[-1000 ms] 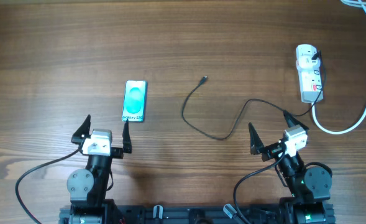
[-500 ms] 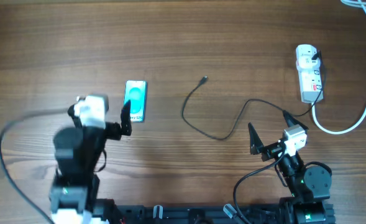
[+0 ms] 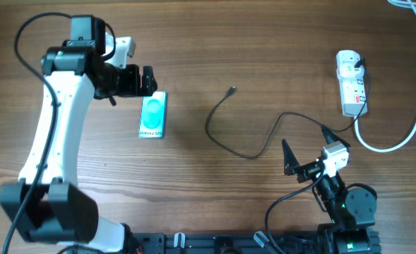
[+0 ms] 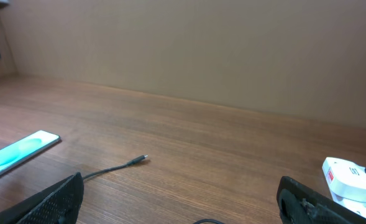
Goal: Plug charger to phone and switch on socket
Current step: 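Move the left gripper forward and down over the phone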
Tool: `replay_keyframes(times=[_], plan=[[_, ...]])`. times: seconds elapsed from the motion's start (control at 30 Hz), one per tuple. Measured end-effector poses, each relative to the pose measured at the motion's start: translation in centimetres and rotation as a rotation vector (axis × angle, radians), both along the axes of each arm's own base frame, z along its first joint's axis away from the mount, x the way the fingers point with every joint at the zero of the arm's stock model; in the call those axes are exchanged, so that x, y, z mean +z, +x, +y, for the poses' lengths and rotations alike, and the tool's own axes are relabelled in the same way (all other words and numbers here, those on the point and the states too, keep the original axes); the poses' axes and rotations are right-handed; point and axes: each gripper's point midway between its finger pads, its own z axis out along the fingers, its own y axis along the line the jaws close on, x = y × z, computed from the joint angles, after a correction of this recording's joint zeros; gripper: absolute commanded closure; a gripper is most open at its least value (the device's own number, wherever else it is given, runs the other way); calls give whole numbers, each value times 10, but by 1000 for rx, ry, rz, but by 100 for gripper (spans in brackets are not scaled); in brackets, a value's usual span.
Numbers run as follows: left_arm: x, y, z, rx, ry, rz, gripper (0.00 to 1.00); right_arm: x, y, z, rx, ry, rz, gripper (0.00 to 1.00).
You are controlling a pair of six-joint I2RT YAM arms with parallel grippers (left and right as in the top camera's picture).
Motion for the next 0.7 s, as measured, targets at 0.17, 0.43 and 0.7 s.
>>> replay_keyframes(times=[0.17, 0.43, 0.7], plan=[[-35, 8, -4, 4, -19, 93, 0, 0, 0, 0, 0, 0, 0, 0], [-105, 12, 2, 64, 156, 252, 3, 0, 0, 0, 0, 0, 0, 0], [-135, 15, 3, 76, 162, 259, 2, 0, 0, 0, 0, 0, 0, 0]])
